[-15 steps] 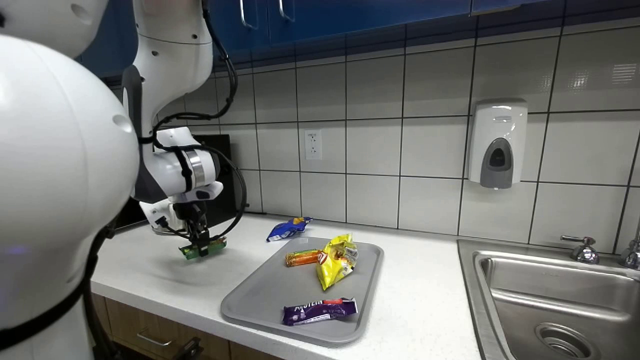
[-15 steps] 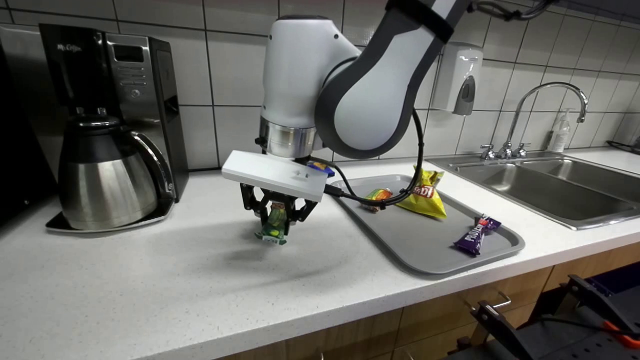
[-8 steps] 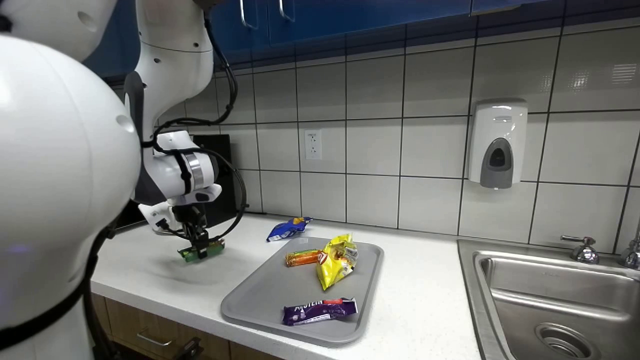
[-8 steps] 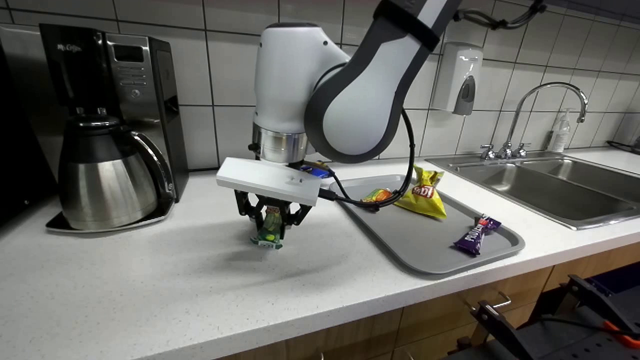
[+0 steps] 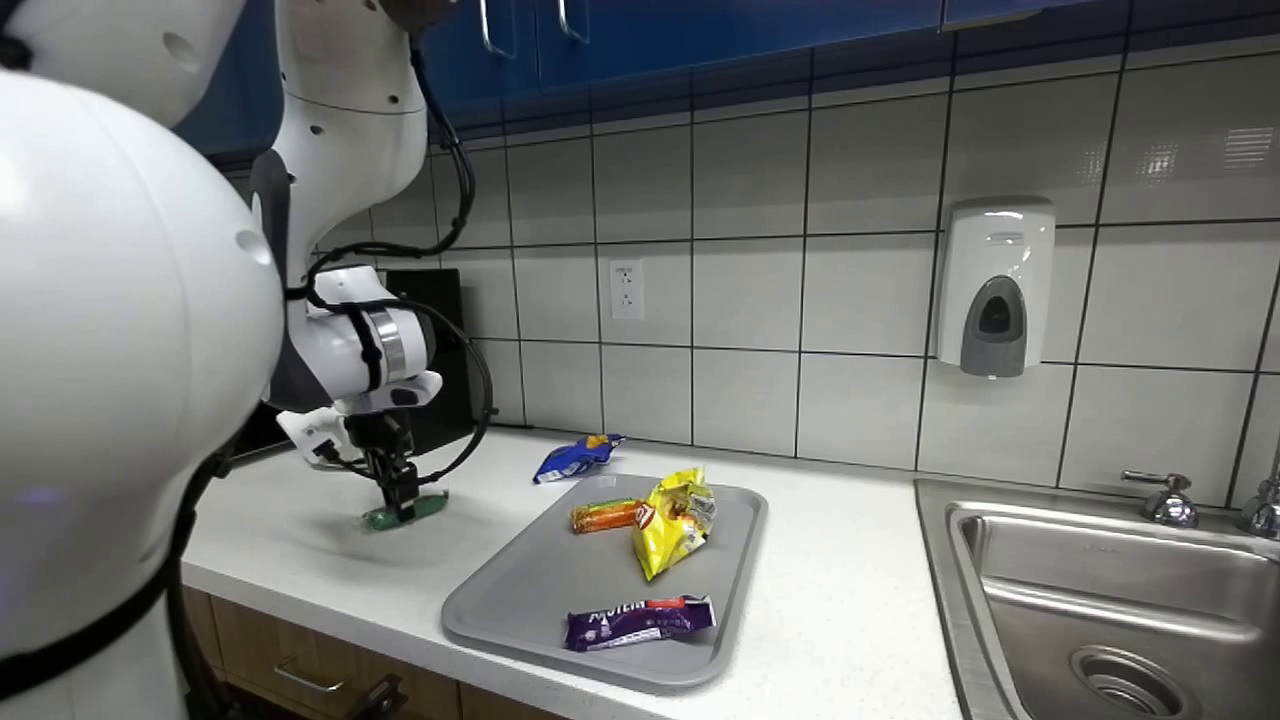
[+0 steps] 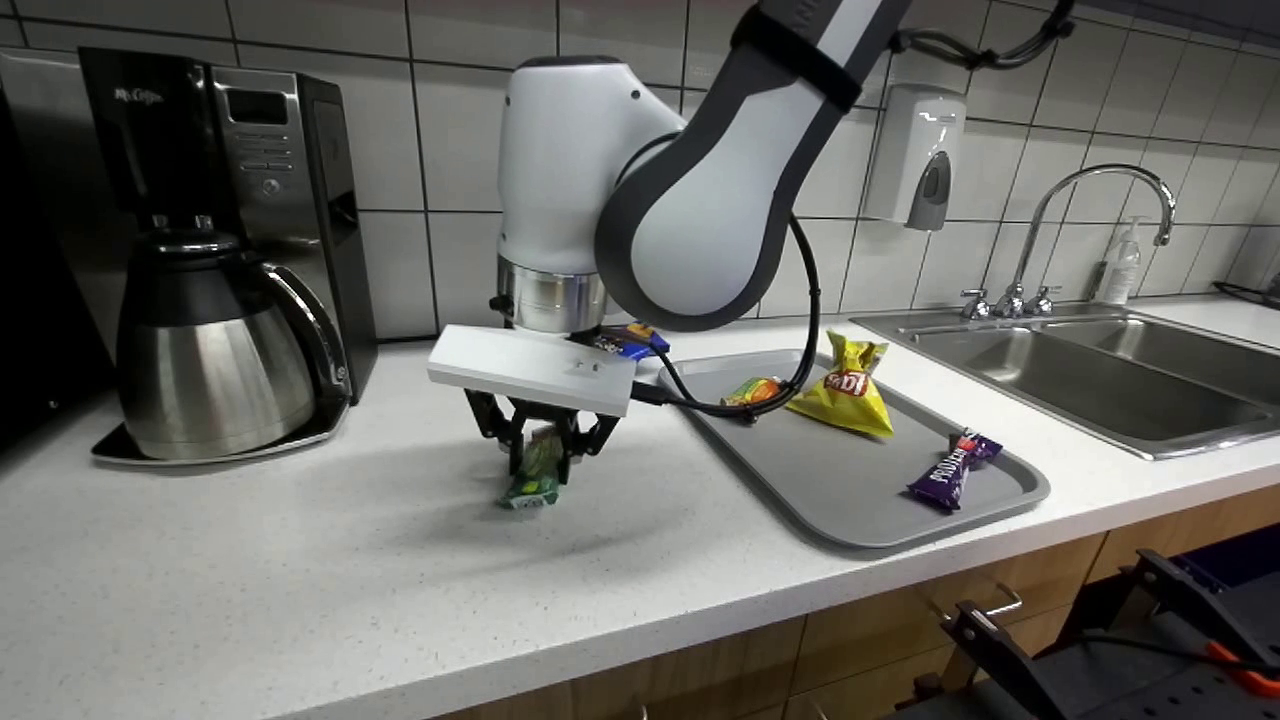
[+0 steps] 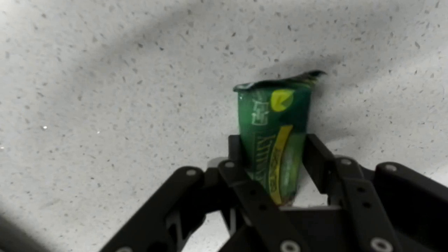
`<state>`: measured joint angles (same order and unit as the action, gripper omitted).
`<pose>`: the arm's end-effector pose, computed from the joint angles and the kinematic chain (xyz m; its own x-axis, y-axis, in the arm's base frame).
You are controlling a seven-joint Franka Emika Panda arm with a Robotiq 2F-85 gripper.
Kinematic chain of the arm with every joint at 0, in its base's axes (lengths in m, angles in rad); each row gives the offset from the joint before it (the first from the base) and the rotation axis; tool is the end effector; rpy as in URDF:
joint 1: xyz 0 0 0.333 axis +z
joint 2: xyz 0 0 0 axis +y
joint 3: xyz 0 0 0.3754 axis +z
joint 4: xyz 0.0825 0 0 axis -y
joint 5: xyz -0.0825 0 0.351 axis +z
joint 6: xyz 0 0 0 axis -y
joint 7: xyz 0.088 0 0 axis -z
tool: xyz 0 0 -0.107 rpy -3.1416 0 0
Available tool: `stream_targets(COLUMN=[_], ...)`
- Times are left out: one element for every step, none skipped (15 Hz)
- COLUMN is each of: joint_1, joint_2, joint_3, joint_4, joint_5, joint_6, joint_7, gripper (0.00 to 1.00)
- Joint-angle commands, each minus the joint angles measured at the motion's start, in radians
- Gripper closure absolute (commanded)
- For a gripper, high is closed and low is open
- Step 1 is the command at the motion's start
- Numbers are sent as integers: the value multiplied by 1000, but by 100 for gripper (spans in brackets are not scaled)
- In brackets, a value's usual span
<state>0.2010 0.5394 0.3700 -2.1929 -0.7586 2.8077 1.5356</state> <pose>0.4652 0.3262 0.2432 0.9338 -0.3216 0.1569 -0.3070 -0.9453 -0.1106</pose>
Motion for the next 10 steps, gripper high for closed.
stream_targets(joint_1=[-2, -3, -3, -4, -5, -6, -8, -9, -10, -14], joint_2=[3, 0, -3, -7, -12, -16, -22, -28, -34, -43], joint_3=[11, 11, 11, 11, 10, 10, 9, 8, 8, 7], joint_4=[24, 22, 22, 20, 18, 16, 13, 9, 6, -2], joint_5=[9, 9, 9, 10, 9, 9, 9, 9, 9, 10], joint_6=[-39, -38, -38, -37, -35, -34, -32, -33, -32, -31], joint_7=[-32, -32, -33, -33, -31, -29, -27, -25, -23, -21], gripper=[19, 11, 5, 0, 0, 0, 0, 0, 0, 0])
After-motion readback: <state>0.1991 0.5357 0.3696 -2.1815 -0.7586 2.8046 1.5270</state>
